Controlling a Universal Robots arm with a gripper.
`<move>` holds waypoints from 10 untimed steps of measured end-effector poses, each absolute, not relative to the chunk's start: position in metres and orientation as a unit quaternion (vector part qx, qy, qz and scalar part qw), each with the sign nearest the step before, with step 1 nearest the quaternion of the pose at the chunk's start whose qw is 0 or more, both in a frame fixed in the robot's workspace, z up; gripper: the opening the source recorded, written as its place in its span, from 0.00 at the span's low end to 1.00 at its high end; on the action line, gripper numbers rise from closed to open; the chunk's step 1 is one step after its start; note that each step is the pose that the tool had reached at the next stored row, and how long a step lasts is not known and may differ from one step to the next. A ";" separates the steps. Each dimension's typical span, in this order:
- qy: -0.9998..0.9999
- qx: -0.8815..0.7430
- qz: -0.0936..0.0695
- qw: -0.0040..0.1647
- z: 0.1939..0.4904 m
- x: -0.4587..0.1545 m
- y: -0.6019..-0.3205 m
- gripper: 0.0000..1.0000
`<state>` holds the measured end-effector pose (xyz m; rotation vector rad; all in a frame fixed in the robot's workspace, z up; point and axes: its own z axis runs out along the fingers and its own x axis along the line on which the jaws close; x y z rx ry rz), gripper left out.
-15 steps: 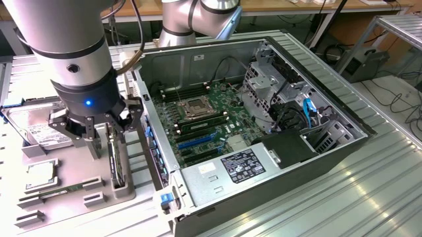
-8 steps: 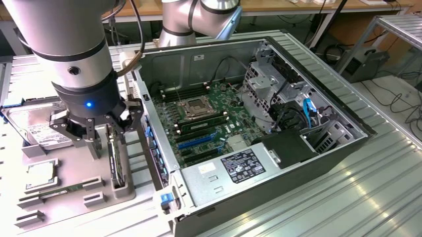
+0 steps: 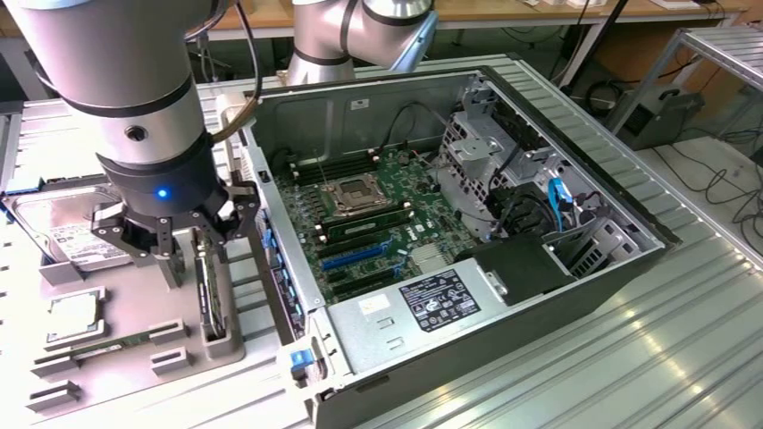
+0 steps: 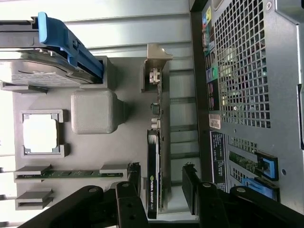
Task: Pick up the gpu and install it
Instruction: 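Pick up the gpu and move the gpu toward the slot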
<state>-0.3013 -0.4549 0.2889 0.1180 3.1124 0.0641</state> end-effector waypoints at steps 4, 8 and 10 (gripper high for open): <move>0.999 0.038 0.021 0.013 0.287 -0.301 -0.455 0.48; 0.999 0.038 0.021 0.013 0.284 -0.301 -0.455 0.48; 0.999 0.038 0.021 0.013 0.283 -0.301 -0.455 0.48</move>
